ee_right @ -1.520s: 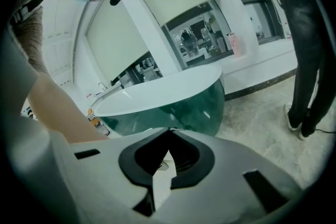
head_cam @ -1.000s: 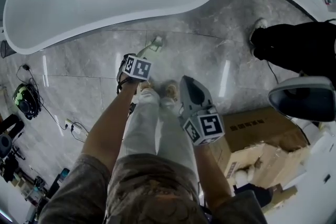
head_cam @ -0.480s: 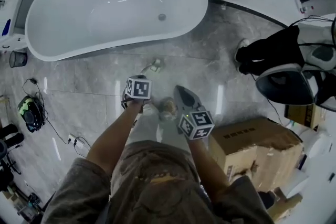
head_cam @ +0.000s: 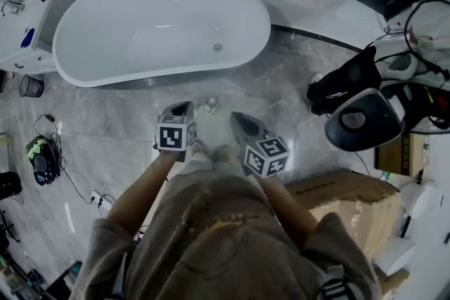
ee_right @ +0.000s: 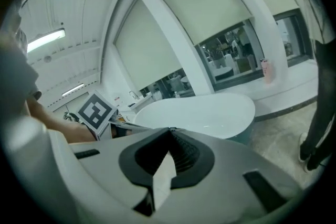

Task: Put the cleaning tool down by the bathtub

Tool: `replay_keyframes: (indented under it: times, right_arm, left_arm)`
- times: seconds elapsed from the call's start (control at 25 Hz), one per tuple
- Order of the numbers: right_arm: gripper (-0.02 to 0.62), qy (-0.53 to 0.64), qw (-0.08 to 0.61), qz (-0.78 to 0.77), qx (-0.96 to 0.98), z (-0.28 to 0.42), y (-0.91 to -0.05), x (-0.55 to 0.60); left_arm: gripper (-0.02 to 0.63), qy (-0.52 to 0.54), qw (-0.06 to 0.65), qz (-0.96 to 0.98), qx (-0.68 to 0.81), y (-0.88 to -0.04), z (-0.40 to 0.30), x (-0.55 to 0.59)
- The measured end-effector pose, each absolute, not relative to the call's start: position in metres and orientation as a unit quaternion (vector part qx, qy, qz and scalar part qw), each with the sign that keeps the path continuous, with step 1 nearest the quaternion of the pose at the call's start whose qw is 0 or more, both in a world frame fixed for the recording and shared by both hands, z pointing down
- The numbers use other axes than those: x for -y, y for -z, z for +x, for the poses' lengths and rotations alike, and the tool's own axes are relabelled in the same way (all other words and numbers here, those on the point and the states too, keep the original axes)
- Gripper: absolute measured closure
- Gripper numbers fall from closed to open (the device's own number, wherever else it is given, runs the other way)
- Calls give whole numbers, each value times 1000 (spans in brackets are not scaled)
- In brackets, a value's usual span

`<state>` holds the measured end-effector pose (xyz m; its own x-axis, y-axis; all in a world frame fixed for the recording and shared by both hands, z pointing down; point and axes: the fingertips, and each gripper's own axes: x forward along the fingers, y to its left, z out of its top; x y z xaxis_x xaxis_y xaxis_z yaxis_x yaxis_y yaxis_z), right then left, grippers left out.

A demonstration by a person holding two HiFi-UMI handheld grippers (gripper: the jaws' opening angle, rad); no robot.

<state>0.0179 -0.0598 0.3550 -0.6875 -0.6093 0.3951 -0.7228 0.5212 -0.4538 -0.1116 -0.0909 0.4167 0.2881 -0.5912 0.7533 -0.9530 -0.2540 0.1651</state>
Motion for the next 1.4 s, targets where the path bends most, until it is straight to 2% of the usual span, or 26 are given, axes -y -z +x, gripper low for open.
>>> replay_keyframes:
  times: [0.4,0.6,0.88,1.4]
  right_arm:
    - [595,-179,65,317,929,-3,-248,48]
    - [595,-145,24,325,934,4,-211,48]
    - [595,-120,-11,317,941,11,-188,55]
    - [595,-131,0,310,941,19,-201,62]
  left_arm:
    - [595,-141,213,829,497,-279,-122,70]
    - [595,-65,165,867,466,-237,-124,55]
    - [595,-61,137,873,465,-220,-131,64]
    - [595,-56,131,880,454,-220,-107,68]
